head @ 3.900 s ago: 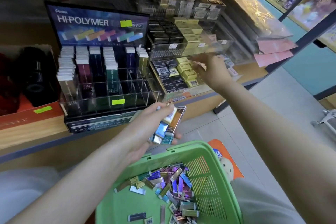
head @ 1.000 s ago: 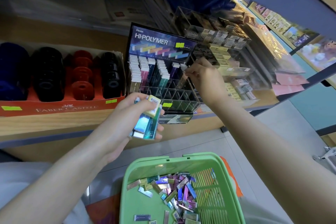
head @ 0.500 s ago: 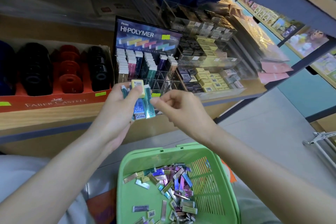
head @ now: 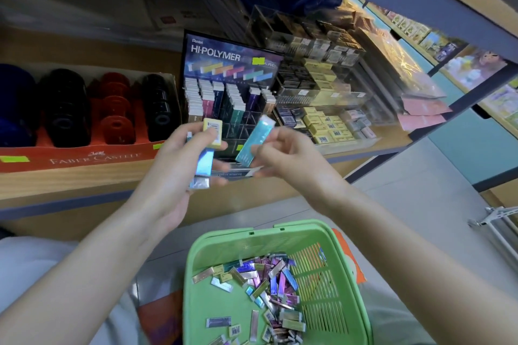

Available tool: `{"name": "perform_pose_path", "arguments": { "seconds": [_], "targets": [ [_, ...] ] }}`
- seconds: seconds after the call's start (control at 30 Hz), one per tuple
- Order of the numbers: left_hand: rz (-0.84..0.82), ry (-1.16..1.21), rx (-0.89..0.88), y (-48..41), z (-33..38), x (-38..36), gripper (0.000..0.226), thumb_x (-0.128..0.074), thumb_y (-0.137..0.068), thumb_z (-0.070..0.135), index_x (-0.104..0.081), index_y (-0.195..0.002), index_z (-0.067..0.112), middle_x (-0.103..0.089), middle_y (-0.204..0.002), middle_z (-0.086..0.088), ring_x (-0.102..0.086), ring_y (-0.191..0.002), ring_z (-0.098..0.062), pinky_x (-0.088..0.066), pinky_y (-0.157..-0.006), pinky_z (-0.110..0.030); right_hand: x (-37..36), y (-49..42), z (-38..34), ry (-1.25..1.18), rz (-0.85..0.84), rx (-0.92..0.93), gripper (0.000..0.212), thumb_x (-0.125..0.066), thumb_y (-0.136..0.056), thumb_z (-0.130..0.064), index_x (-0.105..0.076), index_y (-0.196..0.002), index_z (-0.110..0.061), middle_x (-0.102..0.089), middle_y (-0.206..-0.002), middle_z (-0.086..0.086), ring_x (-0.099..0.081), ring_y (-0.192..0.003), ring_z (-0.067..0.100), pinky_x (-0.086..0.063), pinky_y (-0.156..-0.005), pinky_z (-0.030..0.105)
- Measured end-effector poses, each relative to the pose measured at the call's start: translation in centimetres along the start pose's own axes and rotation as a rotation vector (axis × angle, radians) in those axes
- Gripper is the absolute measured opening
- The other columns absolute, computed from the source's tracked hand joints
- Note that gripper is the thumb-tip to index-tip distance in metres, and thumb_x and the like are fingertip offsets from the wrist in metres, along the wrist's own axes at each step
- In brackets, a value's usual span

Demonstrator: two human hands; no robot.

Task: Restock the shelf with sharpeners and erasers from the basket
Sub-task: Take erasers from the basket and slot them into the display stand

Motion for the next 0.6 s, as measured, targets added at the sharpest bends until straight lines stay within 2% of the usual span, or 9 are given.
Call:
{"name": "perform_pose_path", "arguments": {
  "seconds": [0.1, 0.2, 0.3, 0.37, 0.43, 0.5, 0.57, 0.6],
  "targets": [
    [-0.056, -0.053, -0.018, -0.2, 0.4, 0.6, 0.026, -0.06, -0.087, 0.03, -0.061, -0.111, 0.019, -0.064, -0.086, -0.002, -0.044, -0.043, -0.007, -0.033, -0.036, -0.017, 1.3, -1.8, -1.2, 0.087, 0.13, 0.151, 0.023, -0.058, -0.089, -0.001, -0.041, -0.099, -0.014, -0.06, -0.082, 0.012, -0.069, -0.07, 0.016, -0.058, -0.069, 0.03],
    [-0.127, -0.095, -0.04, 0.1, 0.7, 0.7, 0.039, -0.063, -0.075, 0.035, -0.062, -0.11, 0.021, -0.065, -0.089, -0.005, -0.041, -0.043, -0.007, -0.03, -0.035, -0.016, 1.5, -3.9, -2.1, 0.212, 0.215, 0.317, 0.03, -0.058, -0.09, -0.003, -0.038, -0.093, -0.025, -0.063, -0.09, 0.013, -0.069, -0.08, 0.024, -0.058, -0.072, 0.034],
    [-0.102, -0.097, -0.009, -0.3, 0.6, 1.2, 0.016, -0.057, -0.09, 0.026, -0.062, -0.105, 0.023, -0.068, -0.083, -0.004, -0.041, -0.041, -0.009, -0.029, -0.033, -0.017, 1.4, -5.7, -2.0, 0.294, 0.279, 0.374, 0.023, -0.055, -0.094, -0.012, -0.04, -0.09, -0.03, -0.067, -0.091, 0.008, -0.069, -0.08, 0.015, -0.057, -0.075, 0.041],
    [-0.089, -0.038, 0.031, -1.0, 0.6, 1.6, 0.016, -0.048, -0.097, 0.016, -0.062, -0.1, 0.023, -0.069, -0.075, -0.005, -0.041, -0.037, -0.011, -0.028, -0.031, -0.017, 1.4, -6.6, -1.9, 0.403, 0.282, 0.378, 0.018, -0.054, -0.094, -0.019, -0.042, -0.088, -0.031, -0.068, -0.086, 0.007, -0.069, -0.079, 0.018, -0.055, -0.076, 0.046],
    [-0.095, 0.007, 0.035, -1.3, 0.8, 1.9, 0.024, -0.041, -0.096, 0.009, -0.062, -0.098, 0.022, -0.066, -0.072, -0.008, -0.041, -0.034, -0.011, -0.027, -0.028, -0.018, 1.4, -7.0, -2.1, 0.585, 0.237, 0.418, 0.013, -0.056, -0.094, -0.02, -0.044, -0.089, -0.025, -0.069, -0.081, 0.012, -0.067, -0.075, 0.026, -0.054, -0.072, 0.039],
    [-0.107, -0.017, 0.019, -1.0, 1.0, 2.0, 0.025, -0.042, -0.097, 0.01, -0.063, -0.101, 0.023, -0.064, -0.076, -0.008, -0.041, -0.037, -0.01, -0.027, -0.03, -0.018, 1.2, -7.0, -2.5, 0.776, 0.178, 0.479, 0.014, -0.058, -0.093, -0.016, -0.045, -0.093, -0.02, -0.065, -0.07, 0.008, -0.06, -0.063, 0.02, -0.045, -0.059, 0.024],
    [-0.121, -0.051, 0.005, -0.4, 1.2, 2.1, 0.022, -0.049, -0.097, 0.015, -0.063, -0.109, 0.027, -0.062, -0.084, -0.007, -0.041, -0.043, -0.008, -0.028, -0.033, -0.017, 1.0, -7.0, -2.7, 0.878, 0.142, 0.523, 0.013, -0.06, -0.092, -0.014, -0.048, -0.097, -0.016, -0.056, -0.063, 0.0, -0.049, -0.053, 0.009, -0.035, -0.053, 0.023],
    [-0.13, -0.059, -0.004, -0.2, 1.3, 2.1, 0.023, -0.051, -0.096, 0.017, -0.061, -0.113, 0.029, -0.062, -0.087, -0.007, -0.041, -0.044, -0.008, -0.028, -0.035, -0.017, 1.0, -7.1, -2.7, 0.899, 0.137, 0.537, 0.014, -0.06, -0.092, -0.013, -0.049, -0.1, -0.013, -0.056, -0.063, 0.0, -0.049, -0.052, 0.007, -0.037, -0.055, 0.024]
  ]
}}
Point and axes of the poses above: each hand's wrist, its own y-axis away from the middle knuckle, its own x-axis out of the back of the hand, z = x × y, the point moved 5 cm from there along -y, towards the middle knuckle
